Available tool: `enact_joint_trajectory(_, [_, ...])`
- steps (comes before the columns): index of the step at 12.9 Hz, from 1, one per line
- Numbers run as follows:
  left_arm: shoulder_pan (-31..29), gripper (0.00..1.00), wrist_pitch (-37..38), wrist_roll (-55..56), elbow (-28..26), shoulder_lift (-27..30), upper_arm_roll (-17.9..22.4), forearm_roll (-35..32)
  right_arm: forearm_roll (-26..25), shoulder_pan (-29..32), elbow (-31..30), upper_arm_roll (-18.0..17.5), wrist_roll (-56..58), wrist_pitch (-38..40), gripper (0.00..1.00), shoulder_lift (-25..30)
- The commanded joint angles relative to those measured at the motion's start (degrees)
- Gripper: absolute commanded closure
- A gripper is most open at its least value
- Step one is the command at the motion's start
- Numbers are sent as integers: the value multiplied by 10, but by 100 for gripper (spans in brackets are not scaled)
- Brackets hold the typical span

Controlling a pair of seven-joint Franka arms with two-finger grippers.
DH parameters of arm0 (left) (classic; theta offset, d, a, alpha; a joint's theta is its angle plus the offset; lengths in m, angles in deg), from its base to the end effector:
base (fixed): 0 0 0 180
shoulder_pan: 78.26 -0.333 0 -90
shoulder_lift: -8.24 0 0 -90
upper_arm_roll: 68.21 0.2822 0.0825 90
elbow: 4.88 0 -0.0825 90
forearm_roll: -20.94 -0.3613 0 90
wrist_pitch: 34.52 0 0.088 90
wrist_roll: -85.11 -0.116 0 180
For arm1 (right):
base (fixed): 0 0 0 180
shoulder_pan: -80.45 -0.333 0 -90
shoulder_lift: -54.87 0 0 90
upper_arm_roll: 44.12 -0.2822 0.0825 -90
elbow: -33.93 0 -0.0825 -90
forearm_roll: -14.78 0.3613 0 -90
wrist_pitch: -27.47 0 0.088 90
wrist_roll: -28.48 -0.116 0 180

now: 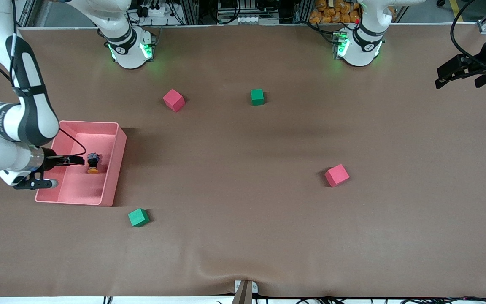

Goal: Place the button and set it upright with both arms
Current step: 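Lower the right gripper into the tray and grasp the yellow button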

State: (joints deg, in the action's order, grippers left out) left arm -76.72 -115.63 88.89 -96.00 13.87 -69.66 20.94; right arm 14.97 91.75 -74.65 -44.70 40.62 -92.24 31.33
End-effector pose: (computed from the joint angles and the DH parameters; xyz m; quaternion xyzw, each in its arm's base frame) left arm 0.4863 -0.0260 0.6102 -0.9992 -0.0070 0.0381 0.0035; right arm 0.5627 -0.1065 0.2455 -0.9941 -0.0111 0.1053 0.0247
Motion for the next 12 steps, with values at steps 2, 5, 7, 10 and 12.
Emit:
enact_joint_trajectory(2, [-4,0,5,-9,7,-2,-2,-11,16,12,-10,-7,18,-36,0,-35])
enact_joint_trajectory(5, [-4,0,5,-10,9,-2,-3,-11,27,12,-11,-7,18,-70,0,-76])
enact_joint_trajectory(7, [-4,0,5,-9,9,-2,-3,-11,36,19,-11,-7,18,-74,0,-89])
enact_joint_trajectory(10, [-1,0,3,-9,11,-6,-4,-11,53,17,-10,-7,20,-76,70,-98])
enact_joint_trajectory(12, [-2,0,3,-9,9,-5,-5,-11,53,17,6,-7,32,-44,100,-97])
